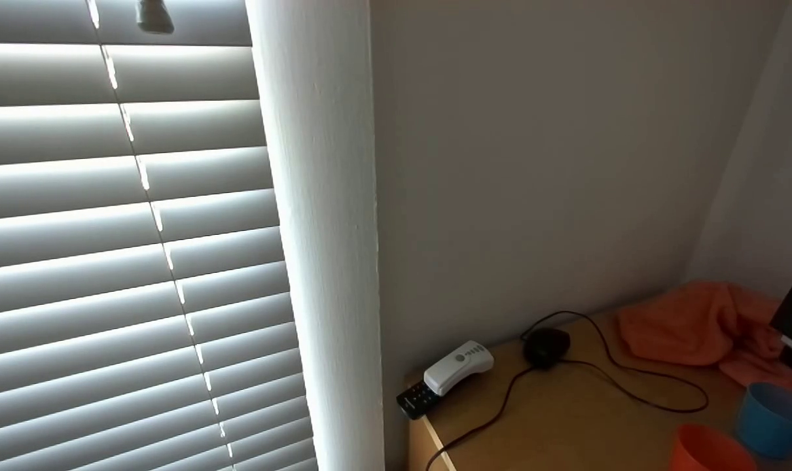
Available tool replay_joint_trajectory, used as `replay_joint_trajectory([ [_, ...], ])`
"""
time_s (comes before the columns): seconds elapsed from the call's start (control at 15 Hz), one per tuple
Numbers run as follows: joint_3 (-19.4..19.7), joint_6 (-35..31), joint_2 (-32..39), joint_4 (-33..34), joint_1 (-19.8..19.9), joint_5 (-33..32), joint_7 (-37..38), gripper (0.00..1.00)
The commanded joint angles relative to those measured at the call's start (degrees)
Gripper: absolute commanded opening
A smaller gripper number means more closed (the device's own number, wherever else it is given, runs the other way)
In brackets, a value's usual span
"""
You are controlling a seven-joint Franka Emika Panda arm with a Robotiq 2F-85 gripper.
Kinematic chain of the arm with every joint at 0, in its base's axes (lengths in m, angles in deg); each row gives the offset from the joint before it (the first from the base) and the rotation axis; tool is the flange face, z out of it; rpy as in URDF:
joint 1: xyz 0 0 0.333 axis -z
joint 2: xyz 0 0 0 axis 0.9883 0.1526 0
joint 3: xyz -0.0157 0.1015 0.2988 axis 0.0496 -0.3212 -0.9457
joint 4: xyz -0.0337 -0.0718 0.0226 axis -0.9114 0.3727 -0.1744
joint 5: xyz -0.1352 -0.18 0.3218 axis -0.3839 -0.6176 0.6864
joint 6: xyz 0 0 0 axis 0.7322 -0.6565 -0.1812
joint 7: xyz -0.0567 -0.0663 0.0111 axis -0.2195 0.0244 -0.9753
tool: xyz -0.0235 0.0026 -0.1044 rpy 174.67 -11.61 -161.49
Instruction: Pick up the orange cup and put it in the pink cup
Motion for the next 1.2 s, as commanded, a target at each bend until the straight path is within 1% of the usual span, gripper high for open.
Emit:
replay_joint_trajectory([
  [0.0,1.1,-4.1,1.0,-3.8,-0.2,1.8,-0.9,1.0],
  [0.07,0.4,-1.7,0.4,-1.8,0.1,0.7,-0.2,1.0],
  [0.33,0.5,-3.0,1.5,-2.9,0.1,0.7,-0.2,1.0],
  [0.4,1.1,-2.5,2.3,-2.6,-0.5,1.9,-2.0,1.0],
  [0.47,2.7,-2.0,4.1,-2.4,-2.2,5.8,-6.1,1.0],
  [0.67,4.3,-2.2,7.0,-2.9,-4.6,12.0,-14.9,1.0],
  [0.93,4.5,-2.8,11.3,-2.2,-4.5,15.6,-19.3,1.0],
  [1.13,3.9,-4.1,13.9,-1.9,-3.7,14.7,-18.7,1.0],
])
